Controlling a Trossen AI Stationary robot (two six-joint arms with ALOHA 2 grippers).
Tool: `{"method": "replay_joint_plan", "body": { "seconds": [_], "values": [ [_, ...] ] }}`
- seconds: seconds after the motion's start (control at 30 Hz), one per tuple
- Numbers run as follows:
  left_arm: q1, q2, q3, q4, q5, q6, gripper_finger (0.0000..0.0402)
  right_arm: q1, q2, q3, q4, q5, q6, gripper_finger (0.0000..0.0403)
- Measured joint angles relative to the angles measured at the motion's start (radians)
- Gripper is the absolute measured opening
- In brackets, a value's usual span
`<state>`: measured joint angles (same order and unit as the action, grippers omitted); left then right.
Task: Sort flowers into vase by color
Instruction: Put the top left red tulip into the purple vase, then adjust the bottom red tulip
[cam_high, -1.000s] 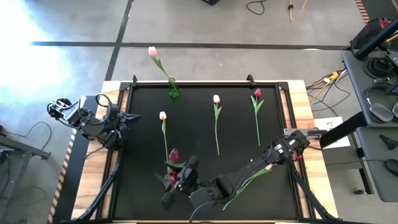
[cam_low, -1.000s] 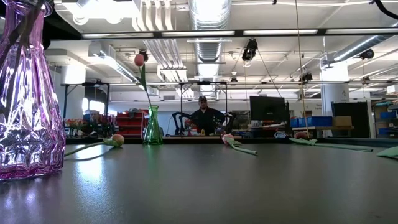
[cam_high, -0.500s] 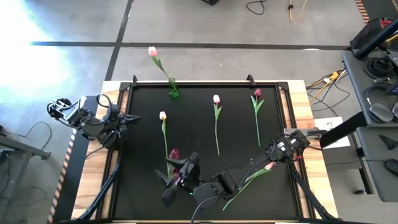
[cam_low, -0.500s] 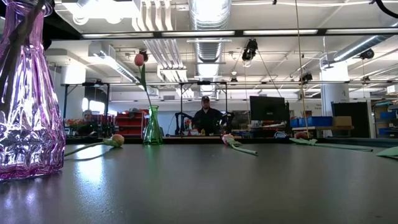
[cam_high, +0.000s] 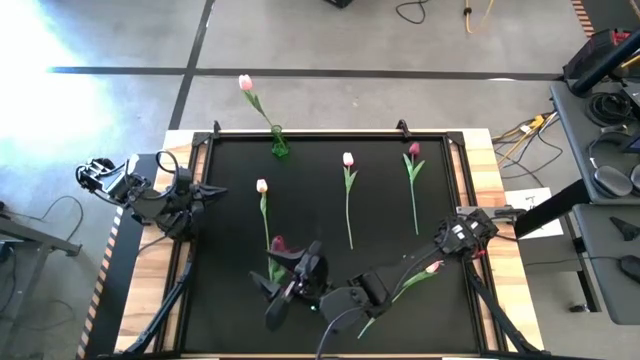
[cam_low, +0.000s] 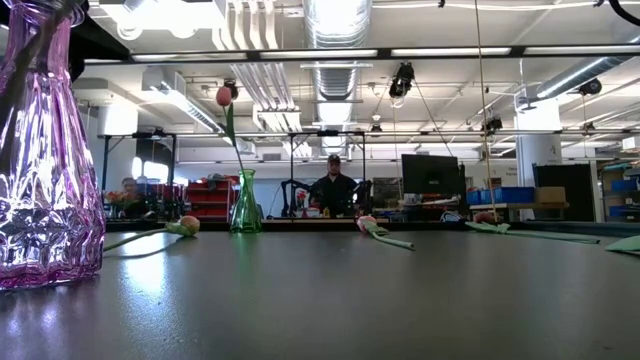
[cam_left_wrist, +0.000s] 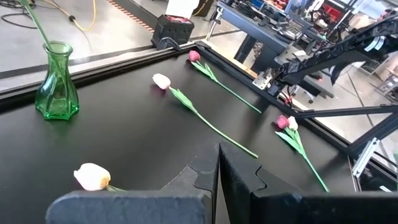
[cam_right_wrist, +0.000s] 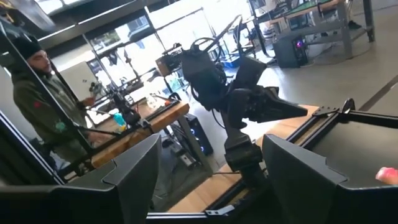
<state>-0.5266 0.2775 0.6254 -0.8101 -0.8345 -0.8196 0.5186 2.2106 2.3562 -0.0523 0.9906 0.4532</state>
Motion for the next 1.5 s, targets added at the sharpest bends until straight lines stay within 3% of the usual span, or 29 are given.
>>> {"method": "replay_joint_plan", "body": {
  "seconds": [0.27, 0.53, 0.77, 1.07, 1.2, 1.33, 1.5],
  "values": [
    [0.0, 0.0, 0.0, 0.001, 0.0, 0.003, 0.0, -0.011, -0.055, 0.0, -0.049, 0.004, -0.006, 0.0267],
    [0.0, 0.0, 0.0, 0.002, 0.014, 0.026, 0.0, -0.057, -0.164, 0.0, -0.311, -0.025, 0.068, 0.0233],
    [0.0, 0.0, 0.0, 0.002, 0.053, 0.026, 0.0, -0.111, -0.28, 0.0, -0.649, -0.056, 0.241, 0.0169],
    [0.0, 0.0, 0.0, 0.002, 0.061, 0.026, 0.0, -0.142, -0.345, 0.0, -0.946, -0.064, 0.286, 0.0054],
    [0.0, 0.0, 0.0, 0.002, 0.084, 0.019, 0.0, -0.179, -0.359, 0.0, -1.253, -0.205, 0.487, 0.0015],
    [0.0, 0.0, 0.0, 0.002, 0.092, 0.015, 0.0, -0.228, -0.361, -0.009, -1.534, -0.354, 0.616, 0.001],
    [0.0, 0.004, 0.0, 0.004, 0.077, -0.003, 0.0, -0.327, -0.42, -0.141, -1.438, -0.513, 0.374, 0.0009]
  ]
}}
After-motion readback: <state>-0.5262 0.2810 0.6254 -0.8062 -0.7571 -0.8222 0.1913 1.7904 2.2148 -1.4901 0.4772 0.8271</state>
